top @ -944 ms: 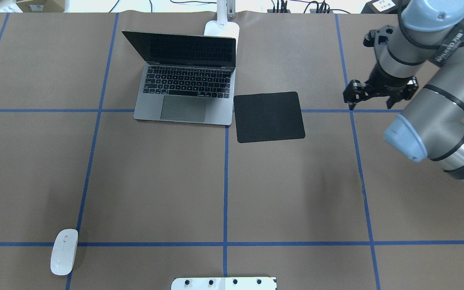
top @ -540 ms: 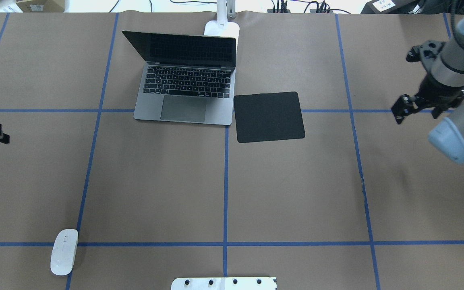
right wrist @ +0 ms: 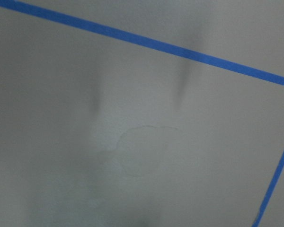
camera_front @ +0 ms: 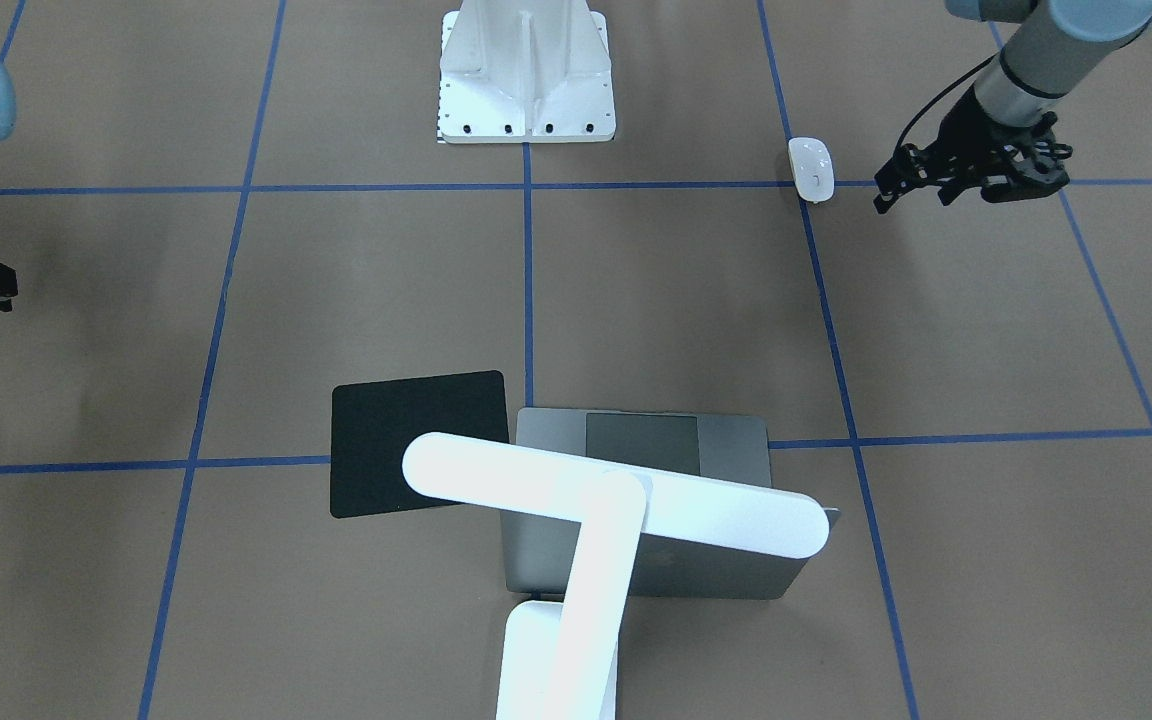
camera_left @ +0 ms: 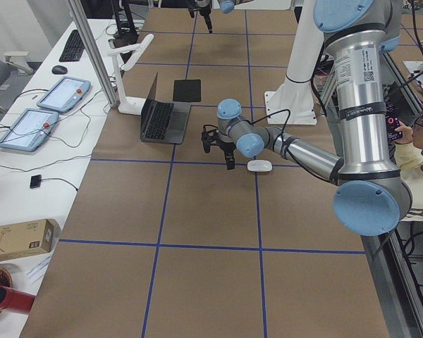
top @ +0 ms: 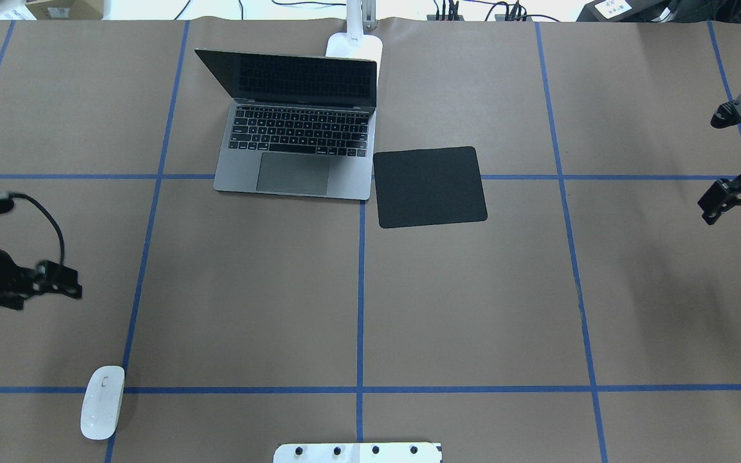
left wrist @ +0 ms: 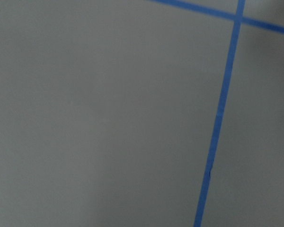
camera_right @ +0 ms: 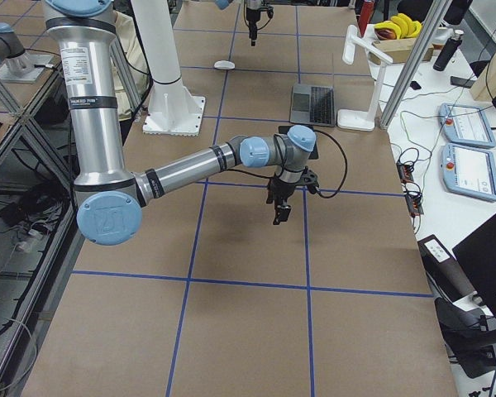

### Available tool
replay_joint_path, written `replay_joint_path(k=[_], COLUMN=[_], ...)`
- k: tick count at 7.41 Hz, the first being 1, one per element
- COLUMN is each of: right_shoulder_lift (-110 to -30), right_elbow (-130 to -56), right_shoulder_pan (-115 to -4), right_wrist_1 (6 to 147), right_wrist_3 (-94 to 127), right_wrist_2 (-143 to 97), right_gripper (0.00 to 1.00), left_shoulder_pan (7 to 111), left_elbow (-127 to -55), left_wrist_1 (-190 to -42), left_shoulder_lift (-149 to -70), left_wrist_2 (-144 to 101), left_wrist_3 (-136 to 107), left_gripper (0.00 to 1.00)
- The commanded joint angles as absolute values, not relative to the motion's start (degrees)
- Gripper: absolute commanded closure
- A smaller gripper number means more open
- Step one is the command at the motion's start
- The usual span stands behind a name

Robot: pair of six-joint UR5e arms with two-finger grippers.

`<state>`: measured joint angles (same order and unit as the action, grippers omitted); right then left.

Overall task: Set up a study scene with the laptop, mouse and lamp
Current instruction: 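Grasp the white mouse with the left gripper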

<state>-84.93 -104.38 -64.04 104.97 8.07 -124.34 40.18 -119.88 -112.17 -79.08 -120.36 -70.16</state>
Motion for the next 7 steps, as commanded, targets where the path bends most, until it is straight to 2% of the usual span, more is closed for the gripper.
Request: replay_joint_path(k=[1,7], right_shoulder_lift=[-85.78,-85.87], right_elbow=[-104.06,-103.97], right_shoulder_pan=[-64.60,-64.95], right_wrist_1=[105.29,105.29], right_wrist_3=[5.54,5.54], right_wrist_2=[-124.28,-123.66], right_gripper=[0.00,0.00], left_shoulder_pan=[28.53,13.99], left_elbow=[-119.80,-119.79], left_wrist_1=[-112.15,-112.41], left_shoulder_lift=[-78.93,-77.26], left_wrist_2=[-112.79,-104.07], left_wrist_3=[-74.00,-76.11], left_gripper=[0.00,0.00])
